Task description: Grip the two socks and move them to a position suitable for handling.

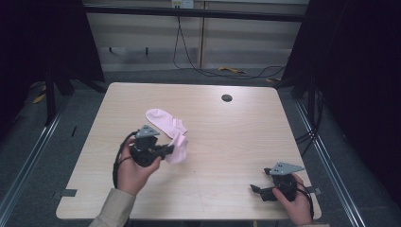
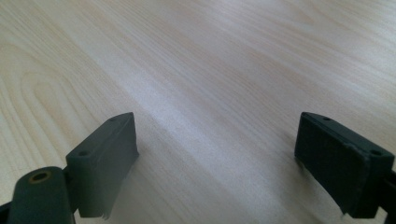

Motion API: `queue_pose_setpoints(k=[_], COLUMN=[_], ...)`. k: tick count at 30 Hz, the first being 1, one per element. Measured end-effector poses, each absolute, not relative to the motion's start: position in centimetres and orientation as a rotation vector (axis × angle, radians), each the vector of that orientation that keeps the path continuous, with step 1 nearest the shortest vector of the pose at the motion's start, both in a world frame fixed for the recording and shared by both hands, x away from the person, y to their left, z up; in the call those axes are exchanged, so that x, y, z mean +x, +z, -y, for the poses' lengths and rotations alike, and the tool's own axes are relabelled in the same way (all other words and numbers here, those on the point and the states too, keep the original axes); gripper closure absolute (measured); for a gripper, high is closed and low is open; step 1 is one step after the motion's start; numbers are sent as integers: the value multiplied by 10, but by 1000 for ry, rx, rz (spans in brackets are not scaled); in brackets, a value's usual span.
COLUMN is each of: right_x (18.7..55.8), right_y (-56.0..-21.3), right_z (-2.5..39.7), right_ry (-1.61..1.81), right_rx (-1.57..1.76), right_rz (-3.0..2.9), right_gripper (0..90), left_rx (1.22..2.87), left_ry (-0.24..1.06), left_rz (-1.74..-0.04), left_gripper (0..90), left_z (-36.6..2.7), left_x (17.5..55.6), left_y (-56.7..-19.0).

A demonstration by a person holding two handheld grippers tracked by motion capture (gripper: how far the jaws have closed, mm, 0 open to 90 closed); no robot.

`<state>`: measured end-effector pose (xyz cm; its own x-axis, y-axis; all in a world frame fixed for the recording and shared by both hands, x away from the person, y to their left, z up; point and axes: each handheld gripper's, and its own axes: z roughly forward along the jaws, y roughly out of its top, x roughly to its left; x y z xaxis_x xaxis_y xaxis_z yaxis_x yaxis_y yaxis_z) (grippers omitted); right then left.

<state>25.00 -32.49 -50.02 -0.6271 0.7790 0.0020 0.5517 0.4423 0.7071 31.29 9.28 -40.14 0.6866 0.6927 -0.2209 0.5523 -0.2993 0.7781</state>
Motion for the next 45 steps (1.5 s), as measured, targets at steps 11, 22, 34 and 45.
queue_pose_setpoints(k=[11,22,34,45], right_x=[250,250,250,250], right_y=[-500,-500,-500,-500], right_z=[325,325,325,325], right_ry=[985,985,985,985], right_rx=[1136,1138,1136,1137], right_rz=[-2375,-2375,-2375,-2374], right_gripper=[124,124,124,124], left_rx=[2032,2110,2258,2295], left_ry=[208,181,135,103], left_rz=[-820,-838,-821,-910], left_gripper=[427,471,774,843], left_z=[-31,-29,-20,-69], left_x=[303,331,331,297], left_y=[-435,-475,-492,-485])
